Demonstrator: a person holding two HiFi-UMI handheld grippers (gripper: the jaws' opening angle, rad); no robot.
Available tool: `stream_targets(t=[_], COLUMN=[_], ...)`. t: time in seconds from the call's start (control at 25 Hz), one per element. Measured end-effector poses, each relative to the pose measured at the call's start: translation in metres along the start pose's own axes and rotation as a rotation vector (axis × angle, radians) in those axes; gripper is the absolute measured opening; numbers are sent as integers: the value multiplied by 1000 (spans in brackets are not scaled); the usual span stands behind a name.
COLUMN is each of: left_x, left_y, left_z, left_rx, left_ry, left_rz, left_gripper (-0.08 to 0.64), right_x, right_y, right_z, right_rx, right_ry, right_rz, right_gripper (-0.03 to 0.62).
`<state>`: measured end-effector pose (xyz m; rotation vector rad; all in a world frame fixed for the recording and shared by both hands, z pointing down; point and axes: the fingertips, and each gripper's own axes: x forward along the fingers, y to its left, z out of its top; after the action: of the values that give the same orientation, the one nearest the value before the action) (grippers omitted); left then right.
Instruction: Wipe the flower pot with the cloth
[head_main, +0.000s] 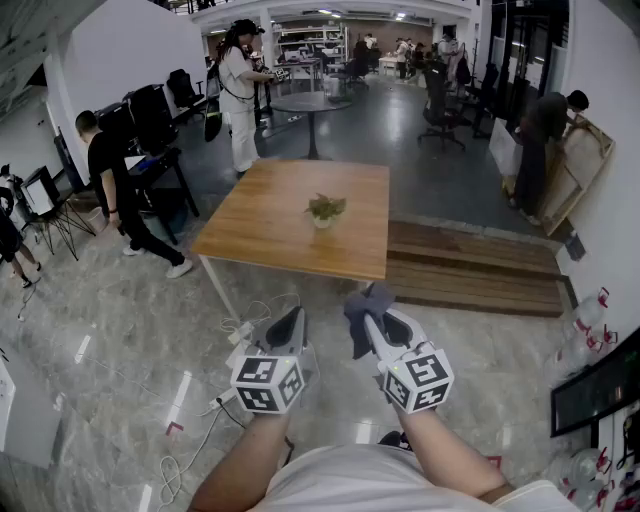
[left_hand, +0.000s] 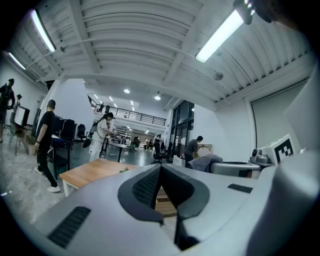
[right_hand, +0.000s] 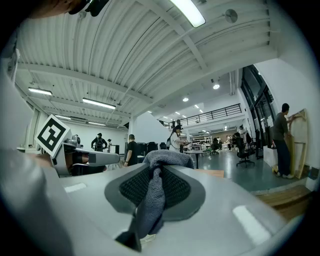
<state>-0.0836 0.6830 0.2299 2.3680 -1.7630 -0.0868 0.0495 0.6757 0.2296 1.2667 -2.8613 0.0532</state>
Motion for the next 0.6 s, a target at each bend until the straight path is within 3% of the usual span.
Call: stream_targets(t=[0.6], left_x=[-2], left_y=[7], left_z=[-7], left_rx=[3], left_ry=[14], left_rz=[4], left_gripper=[6], right_x=[5], right_y=[5], right_z=[-4], right_rx=[13], right_ry=[19], right_rz=[18], right_gripper=[66])
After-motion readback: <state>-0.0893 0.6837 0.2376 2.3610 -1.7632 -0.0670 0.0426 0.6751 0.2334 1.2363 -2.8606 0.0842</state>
